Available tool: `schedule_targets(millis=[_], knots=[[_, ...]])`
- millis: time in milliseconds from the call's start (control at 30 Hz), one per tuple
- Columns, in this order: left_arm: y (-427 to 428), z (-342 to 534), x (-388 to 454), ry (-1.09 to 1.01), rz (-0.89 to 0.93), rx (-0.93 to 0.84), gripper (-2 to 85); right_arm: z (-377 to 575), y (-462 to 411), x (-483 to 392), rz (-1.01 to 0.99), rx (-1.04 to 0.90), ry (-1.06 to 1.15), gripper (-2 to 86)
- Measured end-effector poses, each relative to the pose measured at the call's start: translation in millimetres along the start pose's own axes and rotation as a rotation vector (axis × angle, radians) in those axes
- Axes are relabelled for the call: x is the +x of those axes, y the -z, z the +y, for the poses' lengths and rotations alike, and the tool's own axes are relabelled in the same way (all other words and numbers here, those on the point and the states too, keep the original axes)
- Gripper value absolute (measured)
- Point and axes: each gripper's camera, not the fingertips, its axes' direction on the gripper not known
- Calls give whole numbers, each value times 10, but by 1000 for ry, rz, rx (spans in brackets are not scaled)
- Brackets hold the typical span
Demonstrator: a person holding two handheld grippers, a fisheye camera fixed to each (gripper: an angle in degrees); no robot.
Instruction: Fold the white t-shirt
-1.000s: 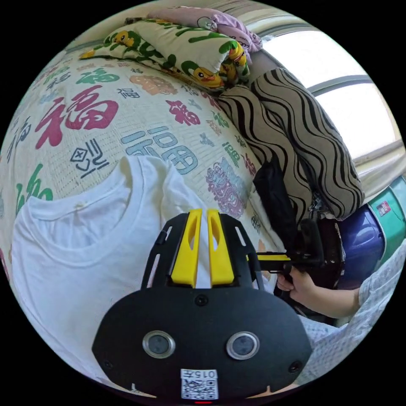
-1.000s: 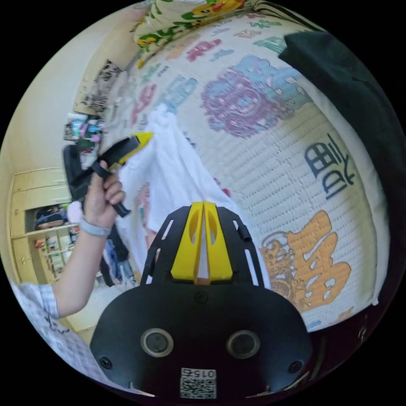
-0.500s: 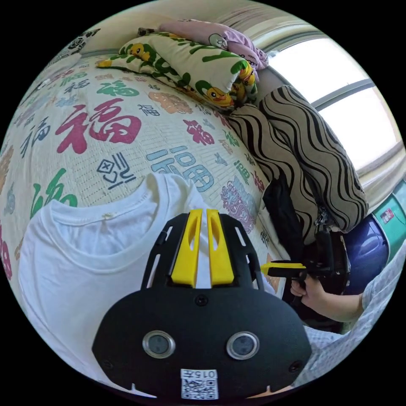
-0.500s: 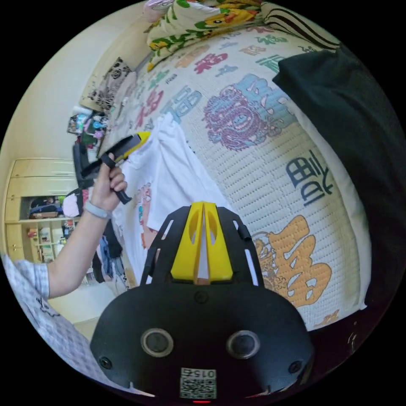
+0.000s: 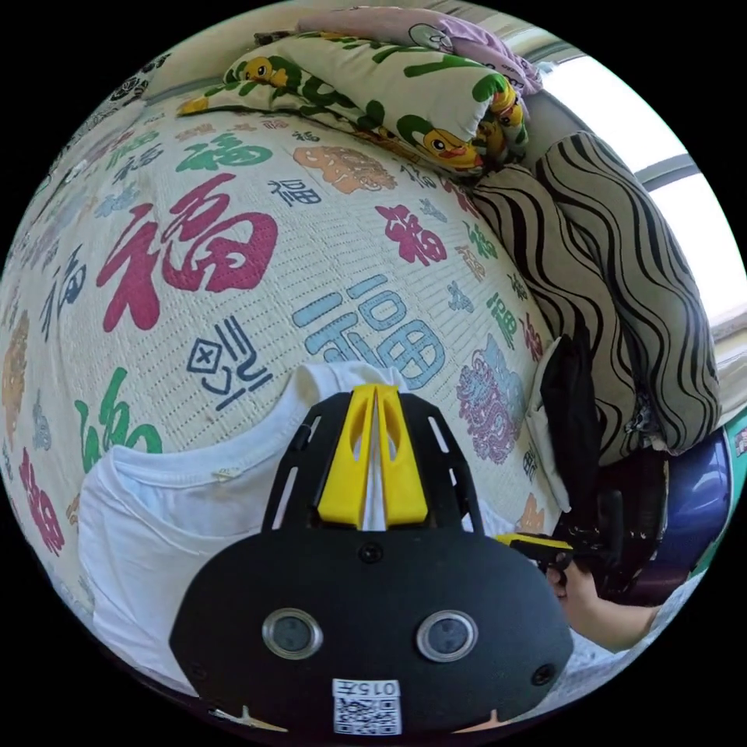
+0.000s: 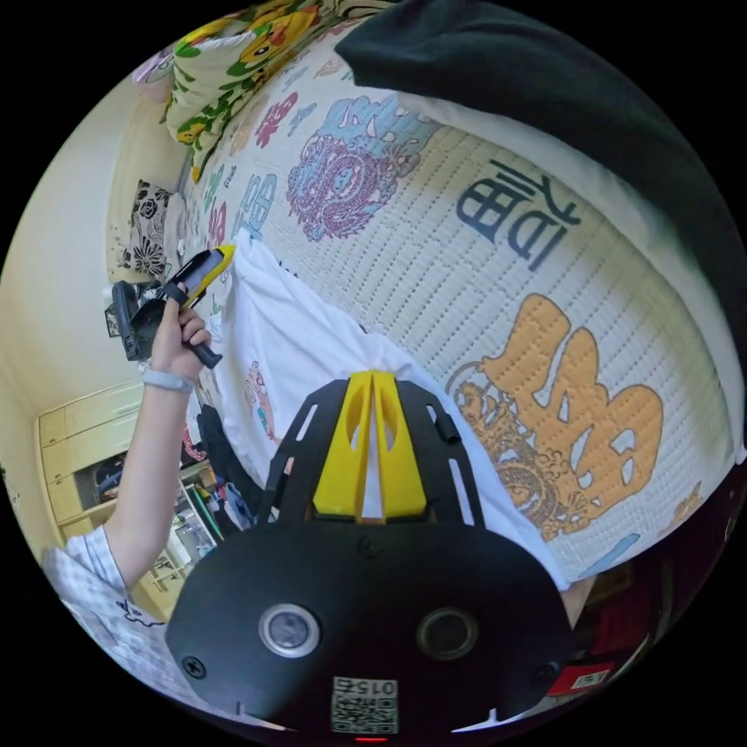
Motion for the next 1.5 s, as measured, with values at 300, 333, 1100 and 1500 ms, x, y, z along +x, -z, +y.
schedule_targets(millis=[300,333,1100,1500], knots=[[104,254,-33,21,241,-59,5,-97,-262,-69,-89,-29,-25,19],[159,247,-41,36,230,-43,1,-136,-315,-126,-46,-25,5,9],[1605,2241,-108,181,166,-86,-2,28,-1456,-1122,44,-219,115,-4],[2627,2830,-217,224,172,7,20,-8,-2043,-1721,124,-377,215,10]])
